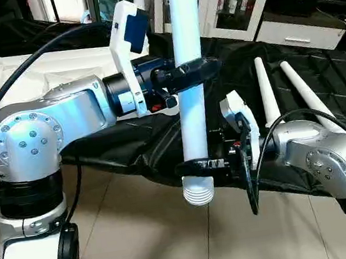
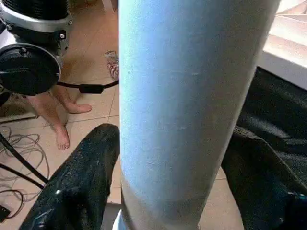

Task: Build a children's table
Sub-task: Pick table leg

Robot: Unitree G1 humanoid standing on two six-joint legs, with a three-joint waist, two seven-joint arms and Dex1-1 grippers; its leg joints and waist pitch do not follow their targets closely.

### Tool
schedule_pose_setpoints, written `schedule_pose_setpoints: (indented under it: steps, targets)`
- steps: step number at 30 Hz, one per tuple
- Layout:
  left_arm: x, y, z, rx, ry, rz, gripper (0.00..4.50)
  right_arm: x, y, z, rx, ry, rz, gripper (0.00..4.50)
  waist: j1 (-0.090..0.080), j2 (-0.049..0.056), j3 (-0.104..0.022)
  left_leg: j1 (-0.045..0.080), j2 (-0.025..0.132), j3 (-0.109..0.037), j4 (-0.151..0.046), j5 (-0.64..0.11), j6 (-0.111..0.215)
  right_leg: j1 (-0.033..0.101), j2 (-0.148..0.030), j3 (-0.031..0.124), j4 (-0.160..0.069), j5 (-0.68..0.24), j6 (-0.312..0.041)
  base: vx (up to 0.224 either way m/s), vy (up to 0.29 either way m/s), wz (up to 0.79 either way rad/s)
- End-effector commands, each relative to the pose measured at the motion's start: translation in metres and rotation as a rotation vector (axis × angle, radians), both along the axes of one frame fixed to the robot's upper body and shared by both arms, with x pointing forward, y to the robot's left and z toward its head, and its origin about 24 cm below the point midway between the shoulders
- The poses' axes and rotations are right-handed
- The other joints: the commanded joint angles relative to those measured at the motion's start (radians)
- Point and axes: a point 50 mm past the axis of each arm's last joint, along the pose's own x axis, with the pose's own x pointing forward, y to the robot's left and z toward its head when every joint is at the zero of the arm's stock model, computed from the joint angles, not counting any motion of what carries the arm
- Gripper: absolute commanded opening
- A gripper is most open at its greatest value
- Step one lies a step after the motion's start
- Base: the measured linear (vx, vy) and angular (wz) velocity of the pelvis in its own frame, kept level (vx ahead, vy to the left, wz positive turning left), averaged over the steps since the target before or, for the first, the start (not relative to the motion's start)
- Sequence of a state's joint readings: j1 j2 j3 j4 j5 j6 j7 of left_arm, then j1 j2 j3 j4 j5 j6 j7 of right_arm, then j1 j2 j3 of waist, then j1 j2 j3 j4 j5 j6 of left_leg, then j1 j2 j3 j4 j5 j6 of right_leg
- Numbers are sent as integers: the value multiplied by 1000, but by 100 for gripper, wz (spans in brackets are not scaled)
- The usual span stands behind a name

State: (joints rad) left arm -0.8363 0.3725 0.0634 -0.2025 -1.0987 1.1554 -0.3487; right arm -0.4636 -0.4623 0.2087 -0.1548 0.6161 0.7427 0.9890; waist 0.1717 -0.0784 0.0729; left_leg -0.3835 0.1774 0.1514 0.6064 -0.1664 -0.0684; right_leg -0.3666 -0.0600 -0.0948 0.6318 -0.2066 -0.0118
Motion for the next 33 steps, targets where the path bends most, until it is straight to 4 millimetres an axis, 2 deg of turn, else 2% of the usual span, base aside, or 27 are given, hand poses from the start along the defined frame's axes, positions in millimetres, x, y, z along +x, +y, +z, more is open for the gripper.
schedule_pose_setpoints:
  steps: [1,4,6,10,12,16,23,24,26,27,33]
  targets:
    - [-4,-5,8,10,-55,-28,172,-1,0,-4,-22,13,1,314,-2,13,-78,24,61,-15,-78,-179,-91,37,-102,64,-68,-147,-128,0,0,0]
    - [-4,-5,7,11,-55,-30,172,-1,0,-5,-23,16,2,293,-3,13,-79,25,61,-15,-77,-173,-90,37,-102,64,-68,-138,-128,0,0,0]
    - [-4,-5,7,11,-55,-32,172,-1,0,-7,-29,20,3,260,-2,14,-79,24,60,-15,-77,-172,-91,37,-101,64,-67,-134,-130,0,0,0]
    - [-4,-5,8,8,-58,-32,172,-2,0,-9,-38,26,5,237,-2,15,-79,24,61,-15,-77,-179,-93,37,-102,64,-67,-135,-132,0,0,0]
    - [-4,-5,8,8,-59,-32,172,-2,0,-9,-39,29,8,209,-2,14,-79,24,61,-15,-77,-175,-92,38,-101,64,-66,-128,-134,0,0,0]
    - [-3,-4,9,9,-61,-28,172,-2,0,-10,-37,31,8,190,-2,15,-79,24,61,-16,-77,-180,-93,37,-101,64,-67,-136,-133,0,0,0]
    - [0,0,10,34,-83,20,172,2,-1,-7,-23,20,-13,187,-3,15,-80,24,61,-15,-77,-175,-91,37,-101,64,-65,-121,-138,0,0,0]
    - [0,0,11,26,-71,10,207,2,-2,-6,-20,17,-16,187,-3,15,-79,24,60,-15,-77,-175,-90,38,-101,64,-65,-120,-139,0,0,0]
    - [-1,1,11,-2,-34,-8,242,4,-2,-4,-10,7,-22,186,-2,17,-80,25,60,-15,-77,-173,-93,37,-101,63,-63,-114,-145,0,0,0]
    - [0,2,11,-7,-24,-13,242,4,-3,-2,-5,3,-25,186,-2,15,-80,25,60,-14,-76,-177,-93,37,-101,64,-64,-114,-146,0,0,0]
    - [1,7,12,-30,-34,-16,287,6,-8,10,33,-35,-38,186,-1,20,-80,25,60,-16,-77,-182,-92,38,-101,63,-64,-117,-144,0,0,0]
